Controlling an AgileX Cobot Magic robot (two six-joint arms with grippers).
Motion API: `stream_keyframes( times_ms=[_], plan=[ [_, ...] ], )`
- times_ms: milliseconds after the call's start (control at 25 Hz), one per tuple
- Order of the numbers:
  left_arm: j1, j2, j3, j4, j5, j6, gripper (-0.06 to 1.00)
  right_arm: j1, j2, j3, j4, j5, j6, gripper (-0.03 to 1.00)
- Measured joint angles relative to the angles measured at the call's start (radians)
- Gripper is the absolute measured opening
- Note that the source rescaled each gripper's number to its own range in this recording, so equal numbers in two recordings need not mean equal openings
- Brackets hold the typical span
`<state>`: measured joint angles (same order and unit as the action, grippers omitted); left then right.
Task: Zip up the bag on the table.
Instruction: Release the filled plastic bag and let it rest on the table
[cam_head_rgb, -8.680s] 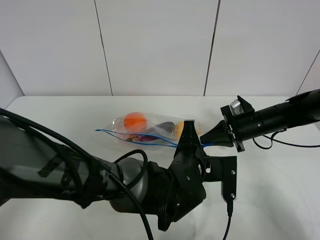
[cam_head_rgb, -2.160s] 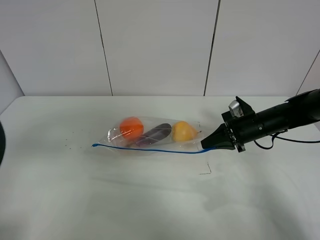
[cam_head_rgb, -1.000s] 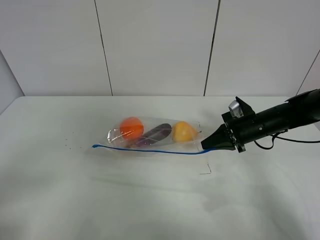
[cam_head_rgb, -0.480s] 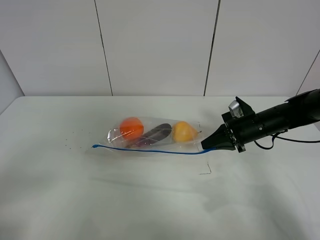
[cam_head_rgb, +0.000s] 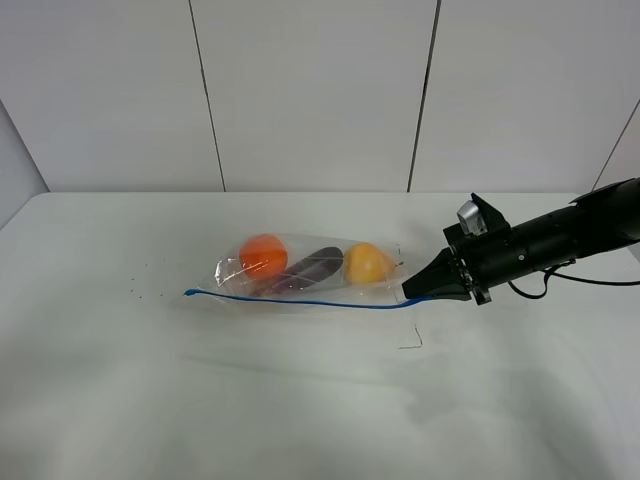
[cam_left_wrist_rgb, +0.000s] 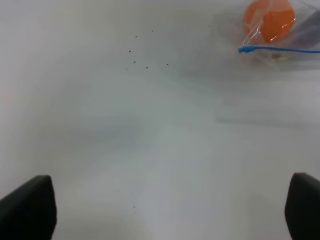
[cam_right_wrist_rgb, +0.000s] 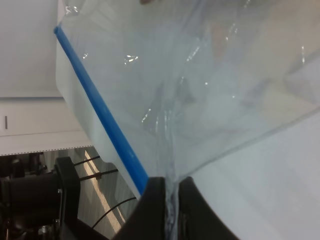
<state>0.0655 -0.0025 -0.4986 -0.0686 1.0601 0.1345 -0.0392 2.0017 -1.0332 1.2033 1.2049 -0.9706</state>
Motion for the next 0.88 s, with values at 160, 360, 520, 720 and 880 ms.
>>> stream_keyframes(
  times_ms=[160,360,520,720,880],
  plan=[
    [-0.029,0.000,0.000,0.000,0.000,0.000,0.99,0.000,0.000,0.000,0.000,0.000,0.000,0.00],
    [-0.032,0.000,0.000,0.000,0.000,0.000,0.99,0.000,0.000,0.000,0.000,0.000,0.000,0.00],
    [-0.032,0.000,0.000,0.000,0.000,0.000,1.00,0.000,0.000,0.000,-0.001,0.000,0.000,0.00],
    [-0.032,0.000,0.000,0.000,0.000,0.000,1.00,0.000,0.000,0.000,-0.005,0.000,0.000,0.36],
    [-0.032,0.000,0.000,0.000,0.000,0.000,1.00,0.000,0.000,0.000,-0.009,0.000,0.000,0.91]
  ],
)
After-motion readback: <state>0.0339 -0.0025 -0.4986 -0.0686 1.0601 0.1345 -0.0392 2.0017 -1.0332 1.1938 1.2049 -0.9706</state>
